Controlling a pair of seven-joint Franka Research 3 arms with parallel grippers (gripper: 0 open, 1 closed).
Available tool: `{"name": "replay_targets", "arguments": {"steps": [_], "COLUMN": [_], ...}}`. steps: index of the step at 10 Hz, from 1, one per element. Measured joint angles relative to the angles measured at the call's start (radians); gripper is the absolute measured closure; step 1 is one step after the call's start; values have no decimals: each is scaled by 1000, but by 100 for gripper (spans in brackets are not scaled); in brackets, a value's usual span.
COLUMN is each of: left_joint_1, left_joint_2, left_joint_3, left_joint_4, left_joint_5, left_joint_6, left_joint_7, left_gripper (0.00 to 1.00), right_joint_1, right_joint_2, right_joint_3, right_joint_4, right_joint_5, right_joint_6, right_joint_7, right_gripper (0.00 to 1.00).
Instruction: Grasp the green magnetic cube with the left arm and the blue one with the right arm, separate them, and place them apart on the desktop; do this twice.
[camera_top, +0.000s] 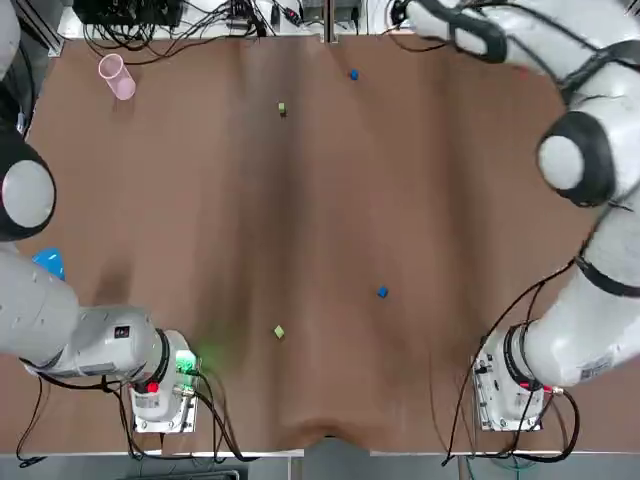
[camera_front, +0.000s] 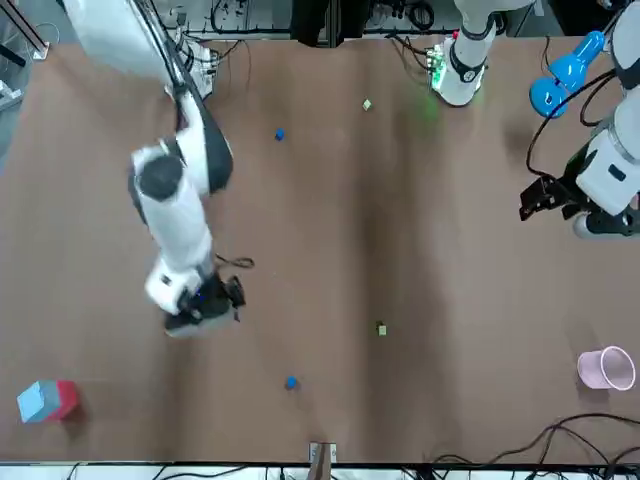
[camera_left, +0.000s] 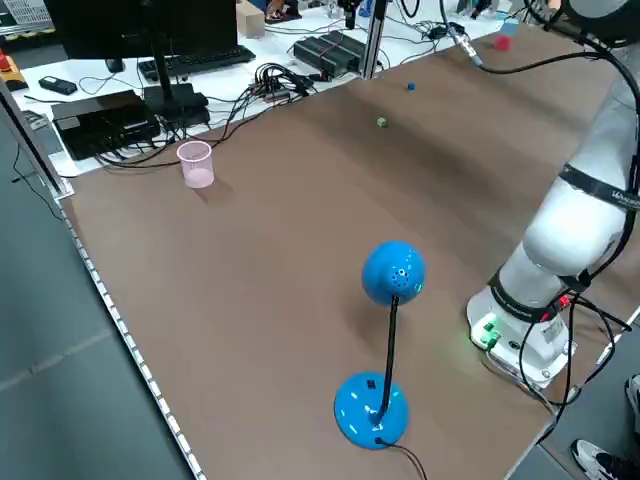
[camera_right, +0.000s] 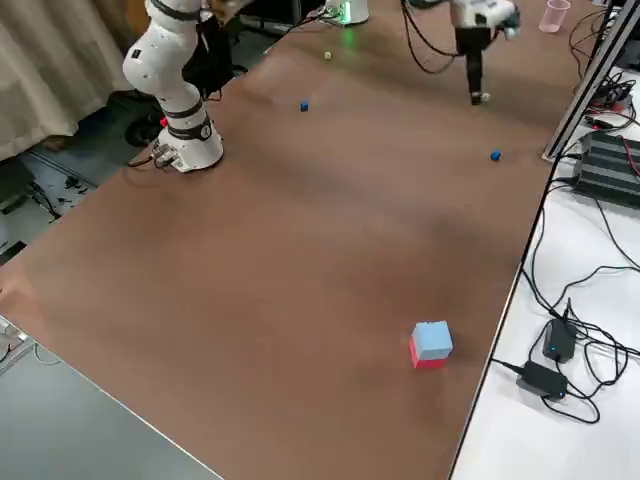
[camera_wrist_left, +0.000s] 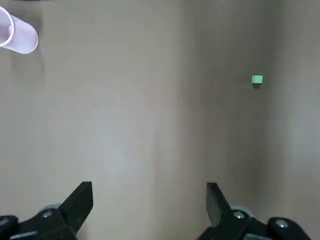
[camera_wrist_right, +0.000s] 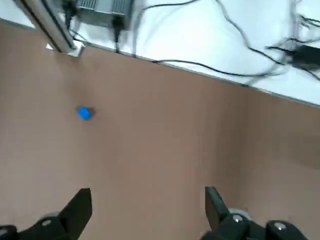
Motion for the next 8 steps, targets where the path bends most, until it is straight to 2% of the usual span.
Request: {"name": "replay_targets", "arguments": {"steps": [1,2,4,6,8], "left_joint_1": [-2,-3,-2,-1,0], "left_joint_2": [2,3,6,6,12], "left_joint_3": [-2,-3,-4,-4,-4], "left_joint_4": [0,0,0,2,3], "left_joint_5": [0,0,0,0,0], "left_joint_6": [0,0,1,3,3], "left_joint_7": [-1,-2,-3,-3,-4], "left_gripper": [0,0,0,0,0], "right_joint_1": [-36,-68,-113,-150,-159], "right_joint_2": [-112,-204,-339,-437,-476], "right_joint_3": [7,8,-15,-49,-115], "right_joint_4": [-89,-135,-160,-170,-184], "right_joint_5": [42,106,174,219,237], "right_joint_6": [-82,-203,-404,-531,-557], "right_joint_7": [5,-1,-52,-120,-230], "right_gripper": [0,0,0,0,0]}}
